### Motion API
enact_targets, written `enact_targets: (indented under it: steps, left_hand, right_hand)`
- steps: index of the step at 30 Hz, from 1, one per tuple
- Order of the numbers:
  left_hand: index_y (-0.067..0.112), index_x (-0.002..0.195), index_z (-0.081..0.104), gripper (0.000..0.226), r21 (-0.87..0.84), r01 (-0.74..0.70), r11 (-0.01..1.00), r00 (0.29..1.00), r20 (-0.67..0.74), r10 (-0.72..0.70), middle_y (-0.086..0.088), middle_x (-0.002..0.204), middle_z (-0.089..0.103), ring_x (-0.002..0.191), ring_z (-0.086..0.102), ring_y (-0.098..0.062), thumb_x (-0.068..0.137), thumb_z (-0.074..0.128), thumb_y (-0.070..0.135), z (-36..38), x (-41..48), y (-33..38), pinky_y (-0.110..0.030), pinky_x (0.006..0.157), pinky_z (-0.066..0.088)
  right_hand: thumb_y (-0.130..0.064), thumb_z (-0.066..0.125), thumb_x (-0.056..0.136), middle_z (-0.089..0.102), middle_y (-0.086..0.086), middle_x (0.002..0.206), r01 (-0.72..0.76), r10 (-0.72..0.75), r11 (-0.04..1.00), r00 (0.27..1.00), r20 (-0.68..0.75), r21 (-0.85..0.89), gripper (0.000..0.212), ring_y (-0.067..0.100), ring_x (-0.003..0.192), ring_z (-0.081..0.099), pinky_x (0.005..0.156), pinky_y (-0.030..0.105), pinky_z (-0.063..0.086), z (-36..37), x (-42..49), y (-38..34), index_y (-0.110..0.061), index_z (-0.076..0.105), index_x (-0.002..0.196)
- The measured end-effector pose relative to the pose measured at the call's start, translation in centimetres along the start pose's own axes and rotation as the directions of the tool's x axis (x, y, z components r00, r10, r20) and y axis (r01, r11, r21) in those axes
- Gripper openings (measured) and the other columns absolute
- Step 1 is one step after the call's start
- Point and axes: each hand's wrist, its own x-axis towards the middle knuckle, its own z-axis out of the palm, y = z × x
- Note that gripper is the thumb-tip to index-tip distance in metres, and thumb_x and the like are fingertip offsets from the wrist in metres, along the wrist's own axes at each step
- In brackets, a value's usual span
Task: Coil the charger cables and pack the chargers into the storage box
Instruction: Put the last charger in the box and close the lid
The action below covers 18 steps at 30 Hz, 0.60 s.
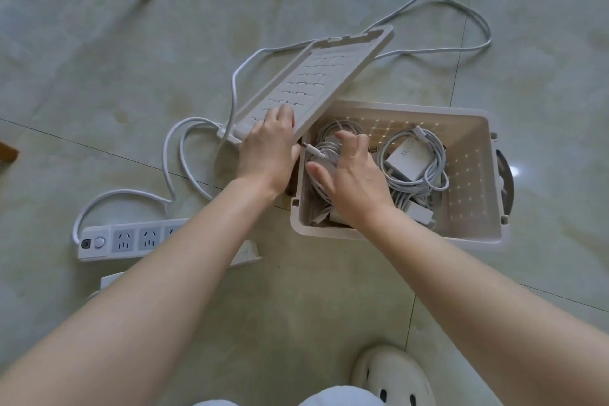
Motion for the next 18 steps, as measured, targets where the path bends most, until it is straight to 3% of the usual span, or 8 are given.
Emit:
enact_targets:
  steps: [2,6,9,11,14,16,18]
  left_hand:
    - [0.009,0.107,0.044,0.025,-0.041,-0.010,0.999,1.000,-0.029,0.008,-0.010,0.108,0.053,0.094,0.053,-0.029,0.089,0.059,0.017,-0.1,0.0,0.1,-0.032,0.073,0.034]
    - [0.008,0.102,0.044,0.022,-0.163,0.007,0.987,0.992,-0.119,-0.026,-0.010,0.103,0.054,0.087,0.055,-0.031,0.089,0.060,0.016,-1.0,0.1,0.3,-0.044,0.074,0.047]
    - [0.005,0.101,0.046,0.021,-0.211,-0.004,0.977,0.981,-0.192,-0.037,-0.012,0.102,0.053,0.086,0.053,-0.030,0.087,0.060,0.012,-1.6,0.3,0.6,-0.043,0.073,0.045]
    - [0.004,0.100,0.046,0.020,-0.218,-0.030,0.976,0.974,-0.225,-0.020,-0.012,0.099,0.052,0.084,0.052,-0.030,0.087,0.060,0.010,-1.8,0.3,1.0,-0.041,0.071,0.044]
    - [0.003,0.100,0.047,0.019,-0.179,-0.070,0.981,0.972,-0.234,0.026,-0.011,0.099,0.052,0.086,0.050,-0.028,0.087,0.060,0.011,-1.6,-0.1,1.9,-0.032,0.068,0.035]
    - [0.004,0.100,0.048,0.021,-0.115,-0.123,0.986,0.969,-0.228,0.094,-0.012,0.100,0.053,0.087,0.051,-0.030,0.086,0.062,0.011,-1.3,-0.4,2.6,-0.033,0.067,0.034]
    - [0.004,0.098,0.049,0.023,-0.062,-0.204,0.977,0.959,-0.216,0.186,-0.012,0.097,0.053,0.082,0.053,-0.032,0.082,0.065,0.008,-1.0,-0.8,3.1,-0.037,0.063,0.037]
  right_hand:
    - [-0.046,0.040,0.094,0.038,0.012,0.119,0.063,-0.063,0.998,0.998,0.006,-0.014,0.052,0.032,0.101,0.051,0.078,0.040,0.047,-0.2,-0.6,0.8,-0.014,0.033,0.134]
    - [-0.030,0.040,0.098,0.044,0.010,0.101,0.122,-0.113,0.989,0.988,-0.105,0.084,0.032,0.025,0.073,0.052,0.063,0.039,0.052,-0.7,-0.8,2.0,-0.016,0.051,0.124]
    - [-0.016,0.056,0.091,0.050,0.015,0.089,0.211,-0.226,0.974,0.937,-0.265,-0.086,0.021,0.025,0.064,0.048,0.046,0.029,0.044,-1.2,-0.3,2.8,-0.011,0.063,0.111]
    - [-0.013,0.059,0.087,0.053,0.014,0.086,0.296,-0.362,0.918,0.897,-0.254,-0.262,0.020,0.028,0.067,0.052,0.050,0.031,0.046,-1.6,0.1,3.7,-0.013,0.065,0.106]
    - [-0.028,0.039,0.088,0.056,0.009,0.097,0.458,-0.521,0.788,0.852,-0.051,-0.411,0.036,0.026,0.080,0.052,0.070,0.034,0.045,-1.6,0.1,4.9,-0.017,0.061,0.114]
    - [-0.034,0.037,0.089,0.054,0.008,0.102,0.463,-0.504,0.784,0.864,0.011,-0.414,0.042,0.024,0.087,0.046,0.075,0.034,0.037,-1.2,-0.7,5.3,-0.018,0.054,0.124]
    - [-0.038,0.035,0.090,0.052,0.009,0.103,0.418,-0.443,0.838,0.896,0.010,-0.351,0.046,0.023,0.090,0.040,0.078,0.036,0.040,-0.9,-1.8,5.5,-0.019,0.046,0.131]
